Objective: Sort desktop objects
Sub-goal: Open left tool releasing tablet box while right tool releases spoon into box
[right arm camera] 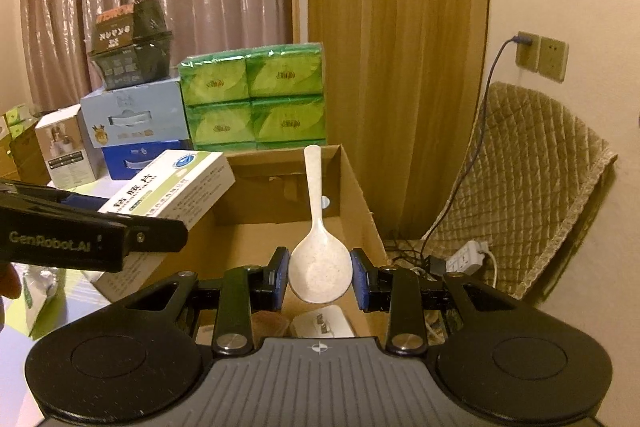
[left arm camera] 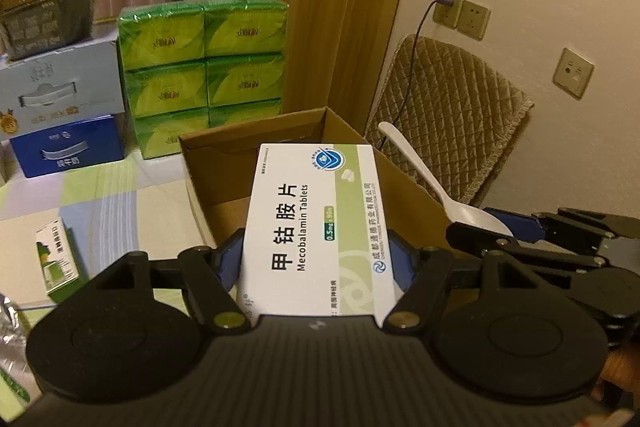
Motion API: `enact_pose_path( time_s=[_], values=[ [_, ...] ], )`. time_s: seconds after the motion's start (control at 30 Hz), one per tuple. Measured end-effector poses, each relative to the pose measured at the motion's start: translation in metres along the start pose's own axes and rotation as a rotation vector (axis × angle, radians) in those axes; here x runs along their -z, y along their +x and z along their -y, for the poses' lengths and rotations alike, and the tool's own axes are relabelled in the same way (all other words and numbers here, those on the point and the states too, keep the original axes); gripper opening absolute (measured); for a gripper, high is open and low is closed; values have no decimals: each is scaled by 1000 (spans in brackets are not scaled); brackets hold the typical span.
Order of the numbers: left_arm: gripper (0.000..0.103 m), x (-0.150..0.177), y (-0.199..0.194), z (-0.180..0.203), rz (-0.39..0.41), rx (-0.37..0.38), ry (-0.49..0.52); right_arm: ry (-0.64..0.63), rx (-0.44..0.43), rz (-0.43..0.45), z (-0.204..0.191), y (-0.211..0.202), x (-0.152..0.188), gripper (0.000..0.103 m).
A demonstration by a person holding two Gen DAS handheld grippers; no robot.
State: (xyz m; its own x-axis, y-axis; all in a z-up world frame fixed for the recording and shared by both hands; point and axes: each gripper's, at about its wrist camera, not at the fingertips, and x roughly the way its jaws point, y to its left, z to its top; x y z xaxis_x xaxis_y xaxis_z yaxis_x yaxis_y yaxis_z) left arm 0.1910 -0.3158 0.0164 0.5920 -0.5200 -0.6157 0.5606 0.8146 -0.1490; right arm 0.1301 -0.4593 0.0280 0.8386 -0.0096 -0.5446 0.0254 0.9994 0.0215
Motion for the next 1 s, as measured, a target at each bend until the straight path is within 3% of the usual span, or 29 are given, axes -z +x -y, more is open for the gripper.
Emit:
enact_pose_path(
  time_s=[0.3,0.6,1.0],
  values=[
    [67,-13,49,-14,-29,-10,-13,10,-1,-42,12,39,-12,30],
    [67,-18,74,-26,-30,2,-37,18,-9,-73,13,70,-14,30],
    [68,-18,54,-43,11,-25,-30,12,-18,-92,6,82,-13,30]
  ],
)
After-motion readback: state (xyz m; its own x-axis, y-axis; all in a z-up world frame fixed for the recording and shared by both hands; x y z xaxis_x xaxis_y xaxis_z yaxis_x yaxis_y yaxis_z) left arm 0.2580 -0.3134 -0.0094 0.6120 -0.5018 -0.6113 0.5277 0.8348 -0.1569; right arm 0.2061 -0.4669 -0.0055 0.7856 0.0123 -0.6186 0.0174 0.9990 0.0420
